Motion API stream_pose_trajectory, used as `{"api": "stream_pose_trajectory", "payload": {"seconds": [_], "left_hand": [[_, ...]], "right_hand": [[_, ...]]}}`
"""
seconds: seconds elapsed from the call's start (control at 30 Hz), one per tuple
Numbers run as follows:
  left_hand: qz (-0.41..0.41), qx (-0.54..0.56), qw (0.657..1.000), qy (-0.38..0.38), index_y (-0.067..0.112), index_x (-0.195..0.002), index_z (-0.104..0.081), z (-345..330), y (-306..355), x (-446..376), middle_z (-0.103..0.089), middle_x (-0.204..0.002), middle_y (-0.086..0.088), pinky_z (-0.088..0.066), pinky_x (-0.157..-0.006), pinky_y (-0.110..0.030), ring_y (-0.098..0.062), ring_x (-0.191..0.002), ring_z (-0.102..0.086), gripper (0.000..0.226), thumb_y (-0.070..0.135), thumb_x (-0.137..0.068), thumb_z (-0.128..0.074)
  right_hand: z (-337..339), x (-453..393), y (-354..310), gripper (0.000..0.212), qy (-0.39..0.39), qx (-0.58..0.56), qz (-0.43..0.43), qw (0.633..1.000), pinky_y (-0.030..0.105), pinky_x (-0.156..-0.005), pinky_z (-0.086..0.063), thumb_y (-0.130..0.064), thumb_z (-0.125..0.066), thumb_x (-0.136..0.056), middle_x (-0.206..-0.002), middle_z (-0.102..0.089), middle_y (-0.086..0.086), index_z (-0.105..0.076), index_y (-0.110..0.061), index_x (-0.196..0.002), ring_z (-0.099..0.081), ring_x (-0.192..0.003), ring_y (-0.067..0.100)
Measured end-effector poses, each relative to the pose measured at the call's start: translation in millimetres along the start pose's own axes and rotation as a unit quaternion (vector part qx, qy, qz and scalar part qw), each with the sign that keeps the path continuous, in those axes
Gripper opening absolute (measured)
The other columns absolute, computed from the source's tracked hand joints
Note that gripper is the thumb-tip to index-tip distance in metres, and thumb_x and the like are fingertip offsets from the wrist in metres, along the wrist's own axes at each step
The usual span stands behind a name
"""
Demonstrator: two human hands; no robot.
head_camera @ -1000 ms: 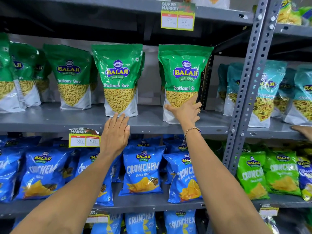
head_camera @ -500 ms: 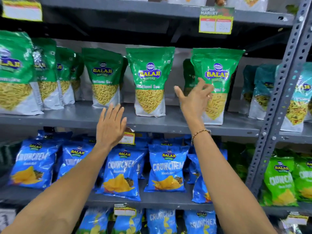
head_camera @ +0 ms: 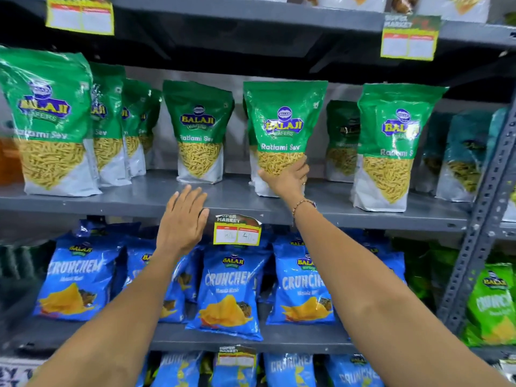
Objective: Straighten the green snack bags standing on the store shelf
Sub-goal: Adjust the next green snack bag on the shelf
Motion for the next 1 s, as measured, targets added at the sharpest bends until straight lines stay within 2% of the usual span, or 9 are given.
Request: {"api": "stream_pose_trajectory", "payload": {"seconds": [0.17, 0.27, 0.4, 0.63, 1.0], "left_hand": [[0.004, 0.003, 1.000, 0.024, 0.005, -0.131, -0.053, -8.8, -5.6, -1.0, -0.053, -0.138, -0.015, -0.020, -0.114, -0.044, -0.032, -0.137, -0.037, 0.054, 0.036, -0.101, -0.021], [0.000, 0.006, 0.999, 0.035, 0.006, -0.131, -0.053, -9.9, -6.2, -0.3, -0.054, -0.137, -0.014, -0.021, -0.113, -0.044, -0.032, -0.136, -0.037, 0.053, 0.036, -0.102, -0.020], [-0.010, 0.011, 0.999, 0.044, 0.006, -0.130, -0.054, -8.4, -6.5, -0.6, -0.055, -0.136, -0.014, -0.021, -0.112, -0.044, -0.032, -0.135, -0.039, 0.055, 0.037, -0.102, -0.018], [-0.015, -0.003, 0.998, 0.058, 0.005, -0.127, -0.057, -8.5, -5.1, 0.1, -0.056, -0.134, -0.015, -0.024, -0.112, -0.045, -0.034, -0.133, -0.042, 0.054, 0.035, -0.102, -0.020], [-0.009, -0.008, 0.999, 0.050, 0.005, -0.131, -0.052, -9.1, -5.8, 0.9, -0.058, -0.130, -0.017, -0.023, -0.112, -0.046, -0.036, -0.130, -0.044, 0.053, 0.035, -0.103, -0.019]], "right_hand": [[-9.8, 4.7, -0.8, 0.131, 0.056, -0.019, -0.026, 0.998, 0.053, -0.112, -0.025, -0.051, -0.080, -0.066, -0.152, -0.010, 0.022, 0.008, -0.001, -0.150, -0.018, -0.140, 0.039], [-16.0, 3.9, -5.7, 0.135, 0.069, -0.005, -0.051, 0.996, 0.055, -0.112, -0.024, -0.054, -0.079, -0.064, -0.155, -0.005, 0.022, 0.011, -0.001, -0.149, -0.015, -0.142, 0.039], [-20.2, 3.7, -7.2, 0.131, 0.090, 0.014, -0.072, 0.993, 0.055, -0.111, -0.023, -0.046, -0.080, -0.068, -0.156, -0.006, 0.021, 0.014, -0.003, -0.149, -0.017, -0.142, 0.041], [-16.3, 7.3, -7.1, 0.124, 0.104, 0.035, -0.051, 0.993, 0.054, -0.109, -0.032, -0.033, -0.082, -0.071, -0.150, -0.017, 0.020, 0.009, -0.002, -0.150, -0.026, -0.138, 0.040], [-2.6, 20.1, -8.8, 0.121, 0.074, 0.033, 0.008, 0.997, 0.051, -0.102, -0.039, -0.032, -0.082, -0.071, -0.142, -0.025, 0.020, 0.004, 0.001, -0.149, -0.039, -0.127, 0.042]]}}
Point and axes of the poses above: each hand's wrist, its own x-axis away from the middle knuckle, its own z-axis out of the back of the hand, y = z × x, the point moved 7 cm from there along -x, towards the middle knuckle
